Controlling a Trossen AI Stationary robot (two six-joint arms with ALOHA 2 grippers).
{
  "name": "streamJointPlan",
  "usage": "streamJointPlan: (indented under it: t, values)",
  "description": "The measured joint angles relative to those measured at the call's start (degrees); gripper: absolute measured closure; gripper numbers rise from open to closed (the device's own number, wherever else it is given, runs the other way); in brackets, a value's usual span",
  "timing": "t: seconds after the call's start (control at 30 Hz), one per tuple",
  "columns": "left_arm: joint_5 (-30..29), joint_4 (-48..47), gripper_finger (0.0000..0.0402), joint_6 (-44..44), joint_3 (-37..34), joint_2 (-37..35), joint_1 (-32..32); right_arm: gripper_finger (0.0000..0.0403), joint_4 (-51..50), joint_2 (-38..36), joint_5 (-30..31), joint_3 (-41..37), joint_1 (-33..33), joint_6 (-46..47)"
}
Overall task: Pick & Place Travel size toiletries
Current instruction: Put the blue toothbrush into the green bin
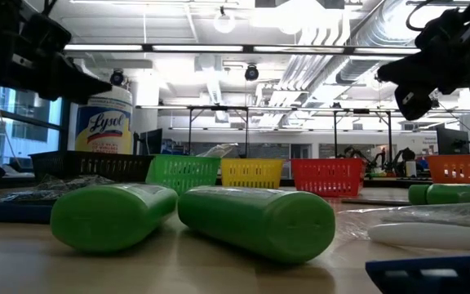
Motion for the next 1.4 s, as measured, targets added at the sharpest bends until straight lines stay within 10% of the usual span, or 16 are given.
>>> streamJointPlan:
  t: [1.13,1.4]
  values:
    - [-6.8,5.61,0.0401,3.29,0.12,0.51,0.0,0.0399,6.41,6.09,1.08,0.33,0.02,-8.26]
    - [-6.83,5.42,0.0401,3.26,0.15,0.51,0.0,0.0399,-3.48,16.94,0.99,14.89,2.53,-8.68]
